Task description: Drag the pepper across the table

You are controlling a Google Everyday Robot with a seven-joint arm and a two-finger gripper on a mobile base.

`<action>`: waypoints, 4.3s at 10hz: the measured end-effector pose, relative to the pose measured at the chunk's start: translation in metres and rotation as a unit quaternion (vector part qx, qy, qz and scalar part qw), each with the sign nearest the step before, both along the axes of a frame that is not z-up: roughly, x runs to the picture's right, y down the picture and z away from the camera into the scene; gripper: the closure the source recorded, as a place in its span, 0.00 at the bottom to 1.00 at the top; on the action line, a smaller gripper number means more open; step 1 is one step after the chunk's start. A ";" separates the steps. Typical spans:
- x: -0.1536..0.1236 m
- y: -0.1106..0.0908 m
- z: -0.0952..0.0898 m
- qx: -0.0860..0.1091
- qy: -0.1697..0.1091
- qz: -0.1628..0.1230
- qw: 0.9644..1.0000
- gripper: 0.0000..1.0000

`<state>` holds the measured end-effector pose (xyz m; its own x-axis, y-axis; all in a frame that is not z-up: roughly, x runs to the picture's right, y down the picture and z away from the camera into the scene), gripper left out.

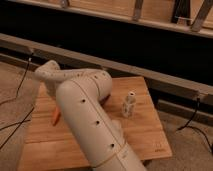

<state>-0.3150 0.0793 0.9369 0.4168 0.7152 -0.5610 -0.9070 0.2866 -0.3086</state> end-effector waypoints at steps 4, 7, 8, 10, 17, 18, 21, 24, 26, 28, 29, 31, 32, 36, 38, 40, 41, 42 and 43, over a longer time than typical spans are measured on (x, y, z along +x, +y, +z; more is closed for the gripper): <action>-0.031 0.005 -0.016 0.008 -0.026 -0.028 0.999 1.00; -0.084 0.029 -0.032 0.008 -0.063 -0.065 0.996 1.00; -0.093 0.033 -0.035 0.007 -0.070 -0.073 0.995 1.00; -0.122 0.045 -0.042 0.007 -0.087 -0.092 0.992 1.00; -0.199 0.059 -0.063 0.010 -0.135 -0.132 0.982 1.00; -0.206 0.058 -0.066 0.012 -0.140 -0.133 0.981 1.00; -0.223 0.055 -0.073 0.016 -0.153 -0.135 0.979 1.00; -0.228 0.056 -0.074 0.016 -0.157 -0.139 0.978 0.90; -0.228 0.057 -0.073 0.016 -0.157 -0.140 0.977 0.79; -0.228 0.057 -0.073 0.016 -0.157 -0.140 0.977 0.79; -0.228 0.057 -0.073 0.016 -0.157 -0.140 0.977 0.79; -0.229 0.057 -0.074 0.016 -0.157 -0.140 0.977 0.79; -0.229 0.057 -0.074 0.016 -0.158 -0.140 0.977 0.79; -0.229 0.057 -0.073 0.016 -0.158 -0.140 0.977 0.79; -0.229 0.057 -0.073 0.016 -0.158 -0.140 0.977 0.79; -0.229 0.057 -0.073 0.016 -0.158 -0.140 0.977 0.81; -0.229 0.057 -0.073 0.016 -0.158 -0.140 0.977 0.86; -0.229 0.057 -0.073 0.016 -0.158 -0.140 0.977 0.85; -0.229 0.057 -0.073 0.016 -0.158 -0.140 0.977 0.79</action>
<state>-0.5439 0.1366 0.8635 0.7474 0.5636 -0.3518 -0.6528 0.5246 -0.5465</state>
